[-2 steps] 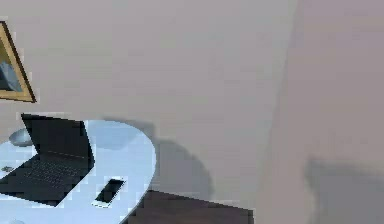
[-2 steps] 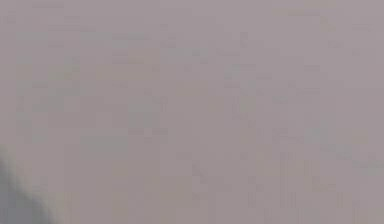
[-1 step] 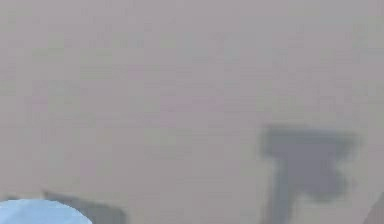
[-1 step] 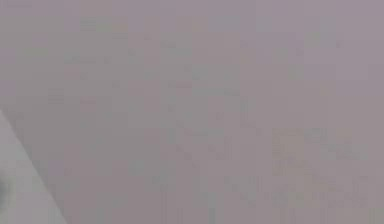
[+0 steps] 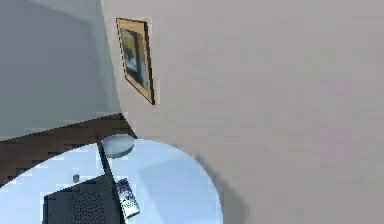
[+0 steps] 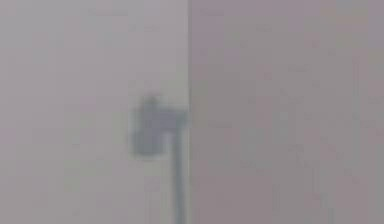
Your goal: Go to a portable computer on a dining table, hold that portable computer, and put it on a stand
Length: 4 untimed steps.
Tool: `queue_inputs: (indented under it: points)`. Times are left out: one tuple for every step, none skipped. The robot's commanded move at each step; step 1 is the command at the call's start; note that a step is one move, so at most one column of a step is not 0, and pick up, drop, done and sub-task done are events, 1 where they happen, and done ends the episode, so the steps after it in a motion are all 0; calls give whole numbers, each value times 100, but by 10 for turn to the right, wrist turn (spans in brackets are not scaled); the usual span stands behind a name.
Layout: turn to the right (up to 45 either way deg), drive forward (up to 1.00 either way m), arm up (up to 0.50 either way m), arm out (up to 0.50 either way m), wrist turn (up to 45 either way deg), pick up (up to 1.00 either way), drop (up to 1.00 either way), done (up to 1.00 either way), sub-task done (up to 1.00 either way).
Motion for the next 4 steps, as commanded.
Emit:
queue_inputs:
  points:
    - [-450, 0, 0, 0, 0, 0, 0, 0, 0]
    - [-450, 0, 0, 0, 0, 0, 0, 0, 0]
    - [-330, 0, 0, 0, 0, 0, 0, 0, 0]
    - [0, 0, 50, 0, 0, 0, 0, 0, 0]
